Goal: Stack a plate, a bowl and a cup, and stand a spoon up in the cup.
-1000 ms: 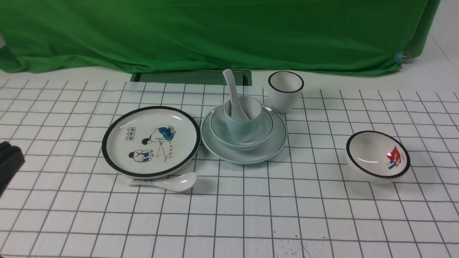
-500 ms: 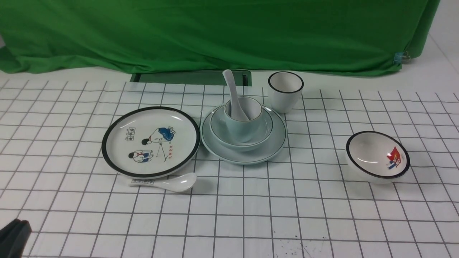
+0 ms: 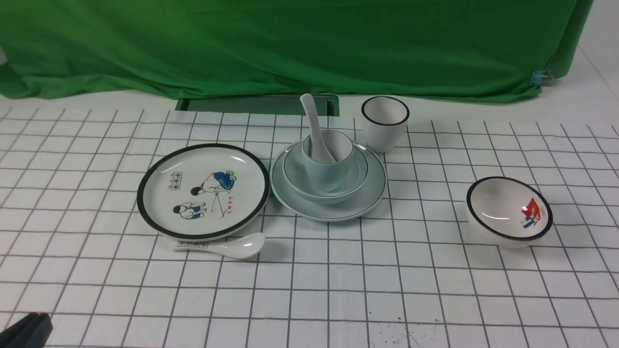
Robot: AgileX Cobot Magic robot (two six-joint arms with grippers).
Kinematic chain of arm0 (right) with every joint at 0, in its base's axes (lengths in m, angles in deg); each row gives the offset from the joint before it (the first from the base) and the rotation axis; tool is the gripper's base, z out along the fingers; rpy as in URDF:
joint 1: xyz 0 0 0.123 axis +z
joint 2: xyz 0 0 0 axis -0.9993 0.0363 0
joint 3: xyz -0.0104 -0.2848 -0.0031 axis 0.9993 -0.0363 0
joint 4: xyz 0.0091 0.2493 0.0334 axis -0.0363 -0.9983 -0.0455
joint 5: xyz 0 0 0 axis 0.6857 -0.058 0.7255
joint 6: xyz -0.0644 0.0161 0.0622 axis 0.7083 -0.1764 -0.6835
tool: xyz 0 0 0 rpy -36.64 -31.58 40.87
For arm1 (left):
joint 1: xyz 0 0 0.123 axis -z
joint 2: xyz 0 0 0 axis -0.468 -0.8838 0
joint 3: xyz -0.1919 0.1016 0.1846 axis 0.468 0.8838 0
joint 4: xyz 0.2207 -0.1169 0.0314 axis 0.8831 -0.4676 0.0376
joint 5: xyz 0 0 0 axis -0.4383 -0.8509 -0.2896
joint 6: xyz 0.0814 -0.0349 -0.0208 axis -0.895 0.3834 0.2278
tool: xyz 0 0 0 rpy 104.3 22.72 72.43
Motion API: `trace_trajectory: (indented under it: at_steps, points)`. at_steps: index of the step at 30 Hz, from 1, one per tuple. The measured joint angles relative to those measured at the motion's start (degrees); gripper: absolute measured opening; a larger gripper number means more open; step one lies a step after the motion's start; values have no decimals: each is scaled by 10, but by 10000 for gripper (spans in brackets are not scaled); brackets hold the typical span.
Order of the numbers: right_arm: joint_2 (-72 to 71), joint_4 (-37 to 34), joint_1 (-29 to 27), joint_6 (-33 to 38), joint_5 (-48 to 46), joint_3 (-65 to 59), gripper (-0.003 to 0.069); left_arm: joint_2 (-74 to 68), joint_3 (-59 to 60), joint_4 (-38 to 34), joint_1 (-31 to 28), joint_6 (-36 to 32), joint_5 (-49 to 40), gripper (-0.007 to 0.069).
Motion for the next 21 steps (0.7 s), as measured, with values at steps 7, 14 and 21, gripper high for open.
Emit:
trace_trajectory:
  at_steps: [7, 14, 21]
  points:
    - [0, 0, 0, 0, 0, 0, 185, 0, 0, 0, 0, 0, 0, -28]
    - [0, 0, 0, 0, 0, 0, 197, 0, 0, 0, 0, 0, 0, -28]
    - [0, 0, 0, 0, 0, 0, 204, 0, 0, 0, -1, 0, 0, -28]
